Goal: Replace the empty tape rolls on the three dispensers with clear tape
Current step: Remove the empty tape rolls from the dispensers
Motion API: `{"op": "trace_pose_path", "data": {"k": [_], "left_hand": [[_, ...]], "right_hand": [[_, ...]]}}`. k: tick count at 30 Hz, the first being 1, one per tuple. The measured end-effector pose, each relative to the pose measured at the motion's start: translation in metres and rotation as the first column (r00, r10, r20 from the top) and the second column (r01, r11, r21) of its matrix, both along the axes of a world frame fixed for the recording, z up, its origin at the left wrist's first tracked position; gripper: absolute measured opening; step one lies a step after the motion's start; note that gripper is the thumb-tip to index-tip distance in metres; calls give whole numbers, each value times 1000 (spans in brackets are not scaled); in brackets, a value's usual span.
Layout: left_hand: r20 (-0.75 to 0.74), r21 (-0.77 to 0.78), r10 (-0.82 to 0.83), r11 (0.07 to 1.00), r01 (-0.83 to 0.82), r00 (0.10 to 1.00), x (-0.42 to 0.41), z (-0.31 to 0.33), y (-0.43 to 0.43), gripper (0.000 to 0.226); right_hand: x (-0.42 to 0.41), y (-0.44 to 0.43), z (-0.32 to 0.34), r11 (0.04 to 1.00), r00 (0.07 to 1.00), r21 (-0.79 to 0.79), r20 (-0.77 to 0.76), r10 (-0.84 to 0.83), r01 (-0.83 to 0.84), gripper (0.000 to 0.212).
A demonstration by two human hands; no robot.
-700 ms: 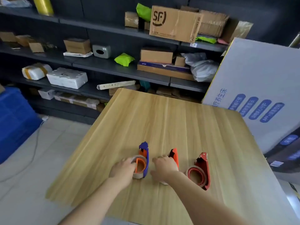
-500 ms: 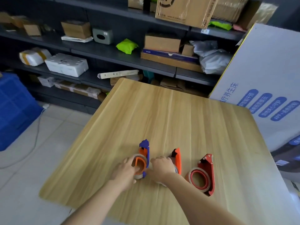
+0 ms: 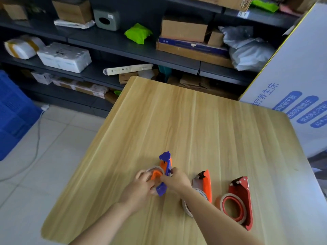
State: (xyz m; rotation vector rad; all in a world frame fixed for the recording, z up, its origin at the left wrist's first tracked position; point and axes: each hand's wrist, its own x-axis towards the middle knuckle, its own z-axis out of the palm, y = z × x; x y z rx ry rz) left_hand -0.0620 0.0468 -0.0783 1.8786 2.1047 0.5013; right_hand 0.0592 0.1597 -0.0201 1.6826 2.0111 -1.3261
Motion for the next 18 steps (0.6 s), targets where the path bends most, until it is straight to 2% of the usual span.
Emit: {"op": "trace_pose_path", "data": {"k": [2,4,7,10,13,16,18], "left_hand": [[150,-15,39,999,-37,988,-8,0,4,31],[272,-77,81,995,-62,959,-16,4,10,25],[443,-155,180,980,-122,878,-25,14,16,34],[600,-266,369,929,-258,710,-38,13,19,26],[687,-337,454,891,-305,567,-50,13,25,41],[667,-288,486,867,-406,565,-58,27,39,29],[578,-217,482,869,-446,659,-65,31,51,23]], "right_hand": [[-6,5,0,977,974,-115,-117,-193,180,30],[-9,9,1,895,894,-310,-213,-393,320,33],[-7,16,4,779,787,-492,-262,-559,389,36],[-3,19,1,741,758,-517,-241,-606,428,32],[-2,22,-6,735,760,-512,-220,-612,444,42],[-3,23,-8,768,782,-497,-247,-572,404,40],[-8,23,-6,798,804,-469,-260,-534,378,42]]}}
